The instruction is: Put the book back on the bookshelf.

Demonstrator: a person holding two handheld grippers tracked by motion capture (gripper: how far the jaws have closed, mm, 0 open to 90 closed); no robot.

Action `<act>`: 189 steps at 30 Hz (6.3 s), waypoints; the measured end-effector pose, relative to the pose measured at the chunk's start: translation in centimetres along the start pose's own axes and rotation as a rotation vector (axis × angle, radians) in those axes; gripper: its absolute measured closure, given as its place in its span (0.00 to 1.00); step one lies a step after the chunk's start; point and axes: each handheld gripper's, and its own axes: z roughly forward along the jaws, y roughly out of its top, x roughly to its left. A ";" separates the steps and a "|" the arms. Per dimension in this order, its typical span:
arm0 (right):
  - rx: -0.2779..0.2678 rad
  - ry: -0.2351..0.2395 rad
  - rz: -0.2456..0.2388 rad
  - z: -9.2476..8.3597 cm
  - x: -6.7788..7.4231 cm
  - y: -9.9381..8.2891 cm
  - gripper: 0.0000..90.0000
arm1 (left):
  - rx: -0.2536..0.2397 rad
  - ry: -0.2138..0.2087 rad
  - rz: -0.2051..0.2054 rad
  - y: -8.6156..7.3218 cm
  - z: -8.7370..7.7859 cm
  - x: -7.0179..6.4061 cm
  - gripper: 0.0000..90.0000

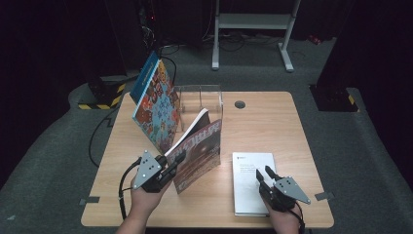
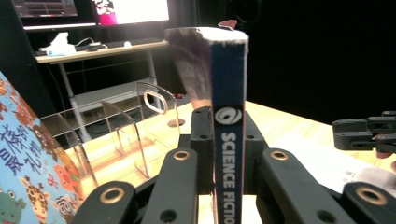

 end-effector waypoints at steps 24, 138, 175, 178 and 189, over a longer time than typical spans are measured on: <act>0.073 -0.004 -0.009 0.3 -1.4 0.0 0.64 | 0.011 -0.011 -0.019 0.4 0.2 -0.4 0.93; 0.054 0.015 0.056 -0.7 -3.1 0.1 0.61 | -0.009 0.400 -0.103 3.2 16.0 8.7 0.93; 0.050 0.013 0.052 -0.9 -2.8 0.2 0.61 | 0.062 0.400 -0.161 3.8 15.0 8.8 0.93; 0.050 0.012 0.052 -0.9 -2.8 0.2 0.61 | 0.050 0.402 -0.164 3.9 15.2 8.9 0.93; 0.048 0.009 0.053 -0.9 -2.8 0.2 0.61 | 0.051 0.423 -0.162 4.4 16.7 9.2 0.93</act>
